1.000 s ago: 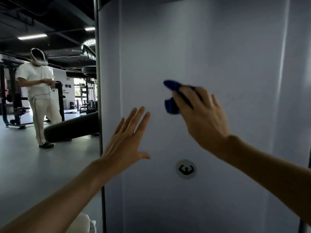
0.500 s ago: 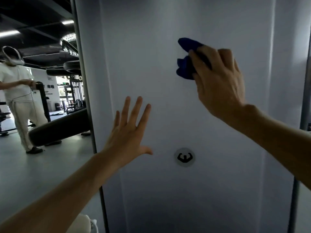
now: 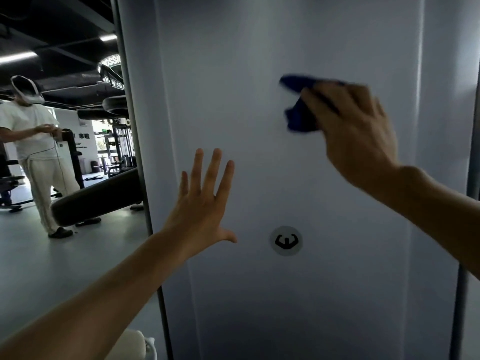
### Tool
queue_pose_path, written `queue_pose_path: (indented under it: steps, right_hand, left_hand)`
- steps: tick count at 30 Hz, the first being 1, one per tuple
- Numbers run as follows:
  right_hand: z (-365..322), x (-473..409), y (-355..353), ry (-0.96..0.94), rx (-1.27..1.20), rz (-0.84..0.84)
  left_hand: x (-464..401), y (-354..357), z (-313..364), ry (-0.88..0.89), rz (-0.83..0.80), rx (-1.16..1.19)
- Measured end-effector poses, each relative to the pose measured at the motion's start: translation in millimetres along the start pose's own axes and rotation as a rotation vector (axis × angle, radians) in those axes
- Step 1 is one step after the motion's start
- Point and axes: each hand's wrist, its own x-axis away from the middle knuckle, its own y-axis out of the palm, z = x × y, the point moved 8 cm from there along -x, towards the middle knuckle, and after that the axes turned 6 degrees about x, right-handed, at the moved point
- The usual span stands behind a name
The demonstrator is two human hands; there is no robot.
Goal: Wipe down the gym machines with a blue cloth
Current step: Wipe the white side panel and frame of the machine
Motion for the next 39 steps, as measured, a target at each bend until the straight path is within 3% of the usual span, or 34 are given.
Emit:
queue_pose_path:
  steps: [3,5,7,10,12,15,19,21,26,29,33,36,39]
  right_hand:
    - [6.0,-2.6,-4.9,0.134,0.000,0.039]
    - [-15.5,24.4,2.4,0.113,-0.014,0.055]
    - [-45.7,72.0,10.9,-0.036,-0.053,0.051]
    - [-84.3,147.2,17.6,-0.424,-0.022,-0.110]
    - [-80.5,148.7,11.9,-0.585,-0.015,-0.166]
    - [-30.7,78.5,-3.5,-0.405,-0.101,-0.082]
    - [52.5,14.7,-20.2,0.171,0.002,0.029]
    - [51.3,23.3,-20.3,0.301,-0.012,0.048]
    - [-23.4,125.2,3.3,0.181,0.005,-0.059]
    - [-59.1,177.5,5.9,0.071,0.007,-0.101]
    - [-97.8,156.5,12.4,0.047,-0.103,-0.104]
    - [-168.8,114.2,35.9,-0.033,-0.197,-0.090]
    - [-245.2,87.8,63.2,-0.168,-0.205,-0.180]
  left_hand:
    - [-2.0,2.8,1.8,-0.008,-0.007,0.006]
    - [-0.7,2.3,2.0,-0.007,0.006,0.014]
    - [0.7,1.7,2.4,-0.001,0.022,0.020]
    - [0.8,0.5,3.9,-0.007,0.027,0.018]
    - [1.2,0.5,4.3,-0.006,0.028,0.023]
    - [0.9,0.9,3.1,-0.005,0.030,0.004]
    - [-0.6,2.9,2.0,-0.022,0.023,-0.027]
    - [-0.4,1.6,2.5,-0.008,0.053,-0.014]
    - [11.2,1.9,-6.1,0.028,0.185,0.073]
    - [29.3,15.6,-21.1,-0.075,0.256,0.177]
    - [43.0,45.8,-33.6,-0.141,0.217,0.326]
    - [46.6,55.9,-42.1,-0.156,0.203,0.430]
    - [55.0,57.6,-53.2,-0.130,0.282,0.487]
